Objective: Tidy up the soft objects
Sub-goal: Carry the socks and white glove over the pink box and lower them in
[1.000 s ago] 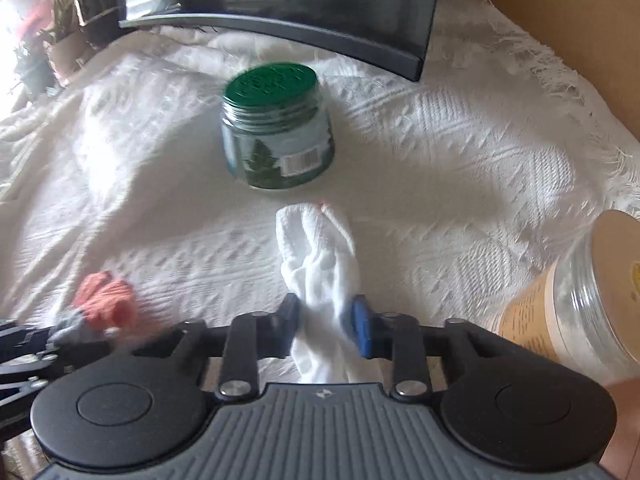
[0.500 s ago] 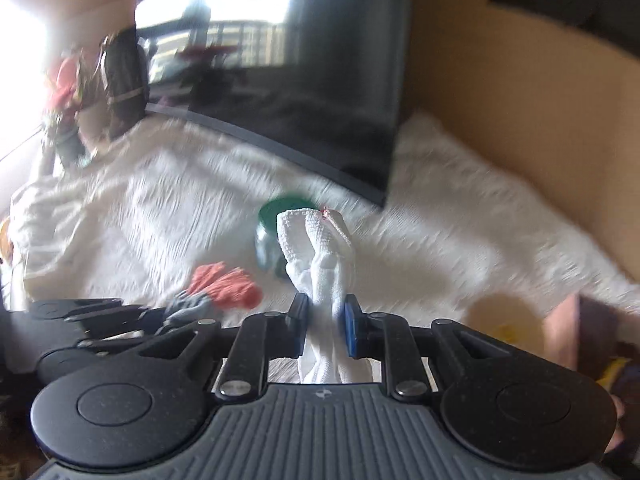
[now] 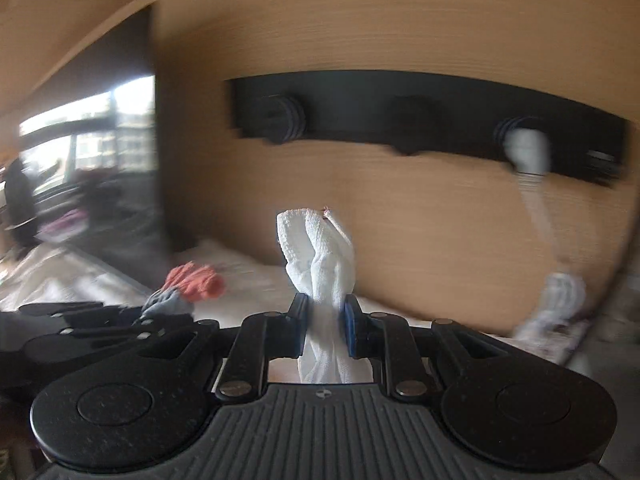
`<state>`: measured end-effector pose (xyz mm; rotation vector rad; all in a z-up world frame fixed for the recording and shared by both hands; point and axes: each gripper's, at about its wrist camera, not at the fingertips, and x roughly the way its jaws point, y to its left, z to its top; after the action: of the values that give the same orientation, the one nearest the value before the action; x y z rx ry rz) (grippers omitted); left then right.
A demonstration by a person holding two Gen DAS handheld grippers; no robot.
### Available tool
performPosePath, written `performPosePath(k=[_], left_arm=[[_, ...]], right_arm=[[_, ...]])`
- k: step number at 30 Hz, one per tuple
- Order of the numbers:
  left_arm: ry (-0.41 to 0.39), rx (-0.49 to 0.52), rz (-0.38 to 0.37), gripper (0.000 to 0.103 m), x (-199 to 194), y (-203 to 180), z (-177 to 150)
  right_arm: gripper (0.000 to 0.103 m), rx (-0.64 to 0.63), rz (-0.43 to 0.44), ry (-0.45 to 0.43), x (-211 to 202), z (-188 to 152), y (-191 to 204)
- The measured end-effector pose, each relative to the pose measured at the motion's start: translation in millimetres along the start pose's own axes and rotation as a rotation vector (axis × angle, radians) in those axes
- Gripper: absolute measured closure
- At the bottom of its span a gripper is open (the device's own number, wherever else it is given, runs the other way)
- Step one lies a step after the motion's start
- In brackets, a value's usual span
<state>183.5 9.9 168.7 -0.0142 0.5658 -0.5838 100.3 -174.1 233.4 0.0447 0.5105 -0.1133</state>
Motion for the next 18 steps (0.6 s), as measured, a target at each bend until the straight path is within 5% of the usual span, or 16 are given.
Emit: performPosePath(k=[7,12,18], left_arm=[[0.126,0.068,-0.124,0.077,53.6,-67.8,-11.4],[0.306,0.042,-0.186,0.074,103.5,-90.6,-26.4],[0.425,0.061,-0.110,0.065,150.6,-89.2,-46.7]], right_arm=[[0.084,0.103,-0.114,0.026,3.1,-24.8,-60.0],[0.084,0.190,-0.172,0.099,23.0,-53.8,-92.0],[0.084,0.258,-0.155,0.184,49.4,-89.0,-113.9]])
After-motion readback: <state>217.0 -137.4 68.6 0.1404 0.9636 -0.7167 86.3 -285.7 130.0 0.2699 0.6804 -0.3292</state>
